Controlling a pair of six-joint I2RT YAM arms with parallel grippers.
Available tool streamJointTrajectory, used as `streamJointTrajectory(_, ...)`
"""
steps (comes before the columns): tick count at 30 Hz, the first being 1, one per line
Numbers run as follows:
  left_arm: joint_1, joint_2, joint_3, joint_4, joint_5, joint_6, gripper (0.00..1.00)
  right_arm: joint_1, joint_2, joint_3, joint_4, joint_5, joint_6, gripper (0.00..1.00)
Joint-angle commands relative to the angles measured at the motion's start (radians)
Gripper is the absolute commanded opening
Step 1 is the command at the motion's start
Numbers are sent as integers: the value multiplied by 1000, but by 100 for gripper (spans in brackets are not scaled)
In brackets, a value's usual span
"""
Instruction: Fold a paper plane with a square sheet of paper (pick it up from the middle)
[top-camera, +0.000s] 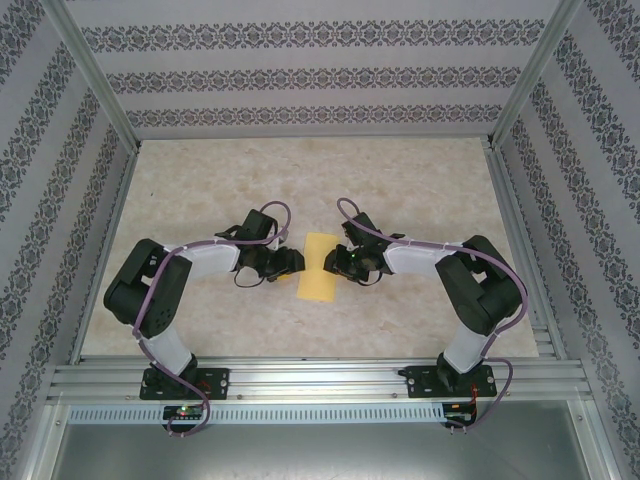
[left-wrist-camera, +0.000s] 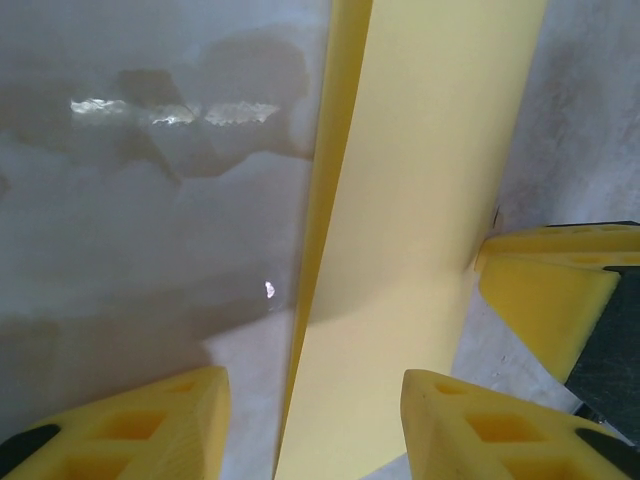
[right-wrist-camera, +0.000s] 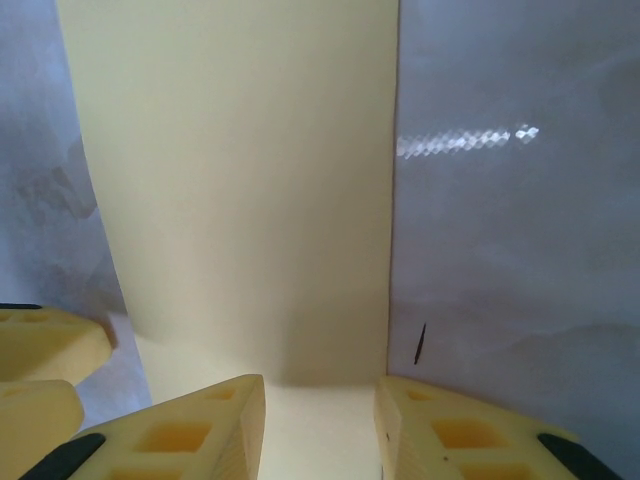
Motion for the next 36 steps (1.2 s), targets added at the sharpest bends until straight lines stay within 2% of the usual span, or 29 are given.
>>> streamJointTrajectory(1,4,23,35,28,36,-11,49,11,29,-21,8,22,4,36)
streamJointTrajectory(14,-30,79,78,34,66,-17,48,10,35,-35,22,16,6,35)
streamJointTrajectory(28,-34,90,84,100,121,-44,38,8,40,-45,42,14,10,36)
streamJointTrajectory(36,-33,103,103,128,141,-63,37,0,13,-39,51,10,3,36)
